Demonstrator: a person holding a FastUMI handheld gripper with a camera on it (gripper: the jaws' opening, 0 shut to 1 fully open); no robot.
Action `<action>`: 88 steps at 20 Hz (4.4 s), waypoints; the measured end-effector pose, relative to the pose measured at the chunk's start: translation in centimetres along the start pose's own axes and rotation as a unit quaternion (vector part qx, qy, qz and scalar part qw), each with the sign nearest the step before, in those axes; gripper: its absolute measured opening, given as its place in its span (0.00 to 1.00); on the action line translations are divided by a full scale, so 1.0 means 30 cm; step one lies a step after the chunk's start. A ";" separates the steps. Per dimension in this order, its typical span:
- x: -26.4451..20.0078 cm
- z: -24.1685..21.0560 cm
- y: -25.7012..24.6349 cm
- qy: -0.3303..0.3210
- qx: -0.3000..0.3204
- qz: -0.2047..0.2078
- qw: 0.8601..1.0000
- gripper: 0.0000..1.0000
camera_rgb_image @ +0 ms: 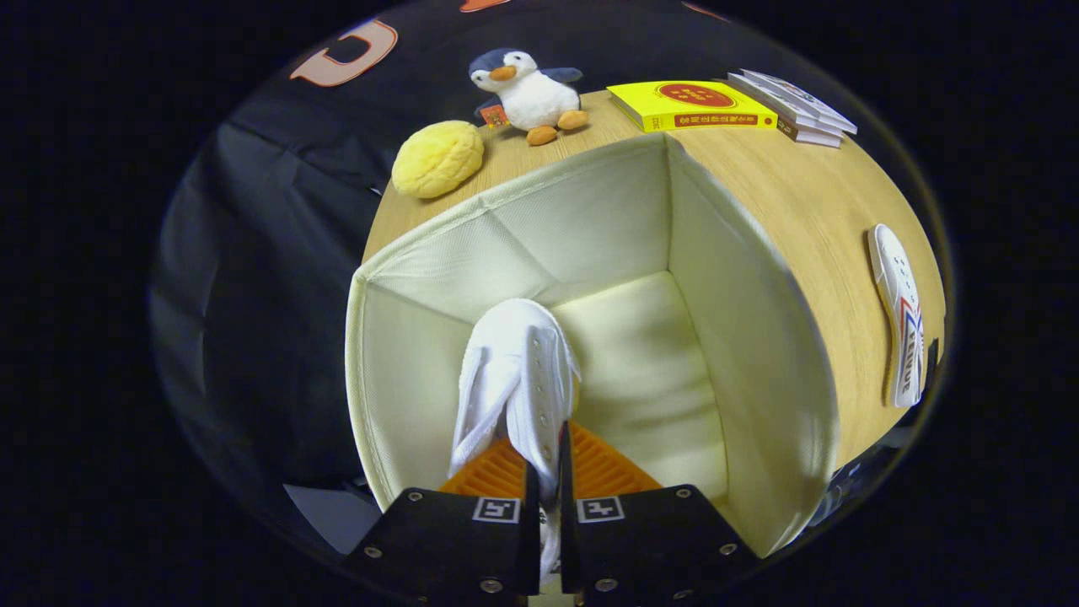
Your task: Open the storage box then place both shoes into the box .Put the left shoe in first, then the right shoe, with the right side of both shoes facing outward in a uniform manner.
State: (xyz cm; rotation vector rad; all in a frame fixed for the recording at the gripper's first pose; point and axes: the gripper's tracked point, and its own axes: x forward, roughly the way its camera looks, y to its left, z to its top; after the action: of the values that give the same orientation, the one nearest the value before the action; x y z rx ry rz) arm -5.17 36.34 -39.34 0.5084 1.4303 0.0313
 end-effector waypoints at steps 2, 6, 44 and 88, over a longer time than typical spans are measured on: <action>-0.014 -0.040 0.023 0.029 0.000 0.026 0.999 0.27; -0.134 -0.011 0.030 0.014 -0.036 0.073 0.997 0.68; -0.282 0.115 -1.408 -0.049 -0.049 -0.130 0.989 0.69; -0.533 0.081 -0.218 -0.122 -0.119 0.112 0.979 0.04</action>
State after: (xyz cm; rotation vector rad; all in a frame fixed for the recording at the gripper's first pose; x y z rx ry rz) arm -7.22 24.63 -26.58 0.4555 1.1077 0.3074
